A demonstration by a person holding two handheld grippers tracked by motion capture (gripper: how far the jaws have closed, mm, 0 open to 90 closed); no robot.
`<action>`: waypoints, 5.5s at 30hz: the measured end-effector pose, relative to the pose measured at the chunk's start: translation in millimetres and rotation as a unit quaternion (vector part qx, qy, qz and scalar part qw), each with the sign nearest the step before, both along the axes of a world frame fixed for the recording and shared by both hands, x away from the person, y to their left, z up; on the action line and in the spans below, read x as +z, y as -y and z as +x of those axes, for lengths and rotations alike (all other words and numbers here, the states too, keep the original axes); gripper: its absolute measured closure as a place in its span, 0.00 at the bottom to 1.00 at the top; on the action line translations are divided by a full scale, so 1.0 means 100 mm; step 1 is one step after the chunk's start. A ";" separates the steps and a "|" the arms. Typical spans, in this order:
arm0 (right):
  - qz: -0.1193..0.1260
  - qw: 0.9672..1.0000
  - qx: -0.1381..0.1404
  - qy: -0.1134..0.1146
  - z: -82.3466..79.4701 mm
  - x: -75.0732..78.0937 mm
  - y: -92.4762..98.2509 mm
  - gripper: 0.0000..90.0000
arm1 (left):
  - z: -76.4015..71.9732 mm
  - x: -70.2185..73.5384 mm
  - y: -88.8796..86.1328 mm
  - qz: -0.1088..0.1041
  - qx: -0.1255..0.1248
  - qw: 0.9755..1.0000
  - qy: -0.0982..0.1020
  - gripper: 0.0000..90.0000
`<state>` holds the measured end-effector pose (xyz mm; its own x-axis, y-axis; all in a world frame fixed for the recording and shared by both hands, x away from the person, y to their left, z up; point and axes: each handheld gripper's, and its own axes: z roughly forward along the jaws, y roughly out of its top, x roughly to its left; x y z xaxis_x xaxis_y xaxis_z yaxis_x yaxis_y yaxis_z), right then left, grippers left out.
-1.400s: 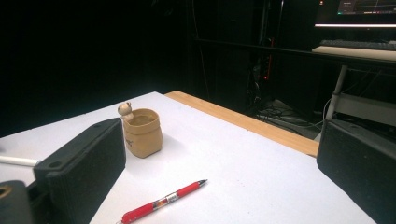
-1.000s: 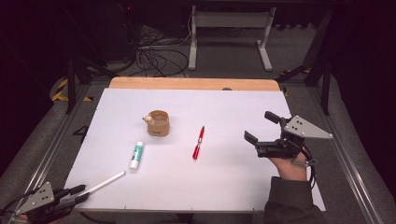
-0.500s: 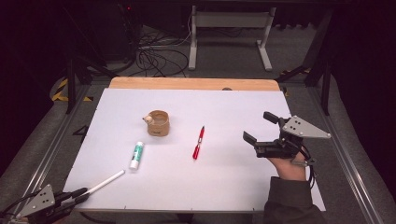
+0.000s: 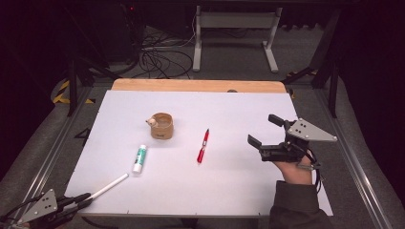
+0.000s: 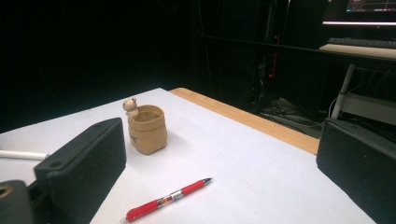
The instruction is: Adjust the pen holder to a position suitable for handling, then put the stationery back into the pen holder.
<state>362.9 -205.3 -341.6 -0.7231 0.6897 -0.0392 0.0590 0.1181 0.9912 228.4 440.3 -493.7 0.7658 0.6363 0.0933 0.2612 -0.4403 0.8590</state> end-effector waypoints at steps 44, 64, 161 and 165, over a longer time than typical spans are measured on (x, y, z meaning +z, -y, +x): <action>-0.116 0.991 0.019 0.056 -0.07 -0.01 -0.32 0.28 | 0.10 0.62 0.45 -0.070 0.011 0.996 0.056 0.87; -0.181 0.978 0.016 0.105 -0.13 -0.02 -0.52 0.38 | 0.35 0.90 0.94 -0.080 -0.012 0.996 0.048 0.87; -0.537 0.744 0.012 0.396 -0.39 -0.78 -1.99 0.67 | 1.05 0.92 2.06 -0.092 -0.090 0.992 -0.017 0.87; -0.549 0.726 0.007 0.414 -0.41 -0.81 -2.04 0.71 | 1.05 0.91 2.06 -0.092 -0.090 0.991 -0.019 0.87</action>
